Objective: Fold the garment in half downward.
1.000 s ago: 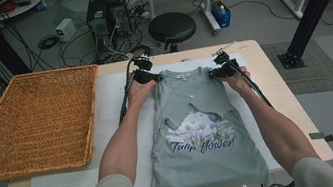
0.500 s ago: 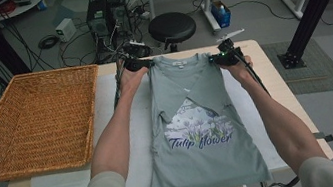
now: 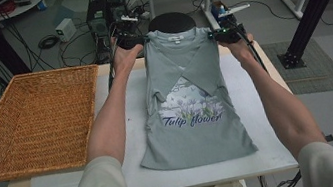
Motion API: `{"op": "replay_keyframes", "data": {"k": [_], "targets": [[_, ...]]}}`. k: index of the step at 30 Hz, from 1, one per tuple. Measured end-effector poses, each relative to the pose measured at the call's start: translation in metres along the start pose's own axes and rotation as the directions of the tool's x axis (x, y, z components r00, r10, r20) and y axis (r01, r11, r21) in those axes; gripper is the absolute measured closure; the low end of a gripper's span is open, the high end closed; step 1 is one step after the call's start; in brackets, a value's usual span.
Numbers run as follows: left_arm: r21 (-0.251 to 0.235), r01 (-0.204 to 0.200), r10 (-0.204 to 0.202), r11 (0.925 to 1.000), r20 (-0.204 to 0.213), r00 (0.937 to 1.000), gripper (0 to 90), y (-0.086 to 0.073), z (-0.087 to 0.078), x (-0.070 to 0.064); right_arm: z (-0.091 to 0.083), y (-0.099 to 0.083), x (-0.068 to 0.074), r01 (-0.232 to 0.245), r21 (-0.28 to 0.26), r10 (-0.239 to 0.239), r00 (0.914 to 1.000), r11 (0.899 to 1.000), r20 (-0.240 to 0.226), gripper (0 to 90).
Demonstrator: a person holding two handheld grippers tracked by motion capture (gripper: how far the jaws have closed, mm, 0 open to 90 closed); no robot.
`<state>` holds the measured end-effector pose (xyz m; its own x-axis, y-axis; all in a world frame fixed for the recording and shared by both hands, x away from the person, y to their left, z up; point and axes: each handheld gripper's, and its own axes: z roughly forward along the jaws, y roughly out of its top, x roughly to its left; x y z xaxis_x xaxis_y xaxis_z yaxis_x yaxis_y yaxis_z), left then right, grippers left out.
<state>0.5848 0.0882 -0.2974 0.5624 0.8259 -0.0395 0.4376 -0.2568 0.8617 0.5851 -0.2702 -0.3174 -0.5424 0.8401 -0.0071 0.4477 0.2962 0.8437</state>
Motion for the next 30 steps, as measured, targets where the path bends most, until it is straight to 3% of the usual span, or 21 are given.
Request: {"op": "replay_keyframes", "data": {"k": [5, 10, 16, 25, 30], "targets": [[0.004, 0.001, -0.001, 1.0000, 0.020, 0.9998, 82.9, -0.028, -0.009, -0.016, -0.009, -0.017, 0.016, 0.038, 0.004, -0.038, 0.9991, 0.999, -0.017, 85.9], [0.005, 0.018, -0.018, 0.9998, 0.037, 0.9991, 82.9, -0.062, -0.029, -0.033, -0.029, -0.045, 0.036, 0.023, -0.012, -0.024, 0.9988, 1.000, -0.043, 85.8], [0.002, 0.012, -0.012, 0.9999, 0.041, 0.9991, 82.9, -0.100, -0.058, -0.060, -0.059, -0.082, 0.063, 0.029, -0.023, -0.031, 0.9967, 0.999, -0.075, 85.8], [0.017, 0.016, -0.017, 0.9997, 0.054, 0.9984, 82.8, -0.145, -0.089, -0.099, -0.101, -0.142, 0.095, -0.022, -0.021, 0.020, 0.9954, 1.000, -0.094, 85.7], [0.020, 0.031, -0.033, 0.9993, 0.071, 0.9970, 82.8, -0.176, -0.107, -0.119, -0.122, -0.169, 0.112, -0.013, -0.005, 0.013, 0.9955, 1.000, -0.094, 85.4]]}}
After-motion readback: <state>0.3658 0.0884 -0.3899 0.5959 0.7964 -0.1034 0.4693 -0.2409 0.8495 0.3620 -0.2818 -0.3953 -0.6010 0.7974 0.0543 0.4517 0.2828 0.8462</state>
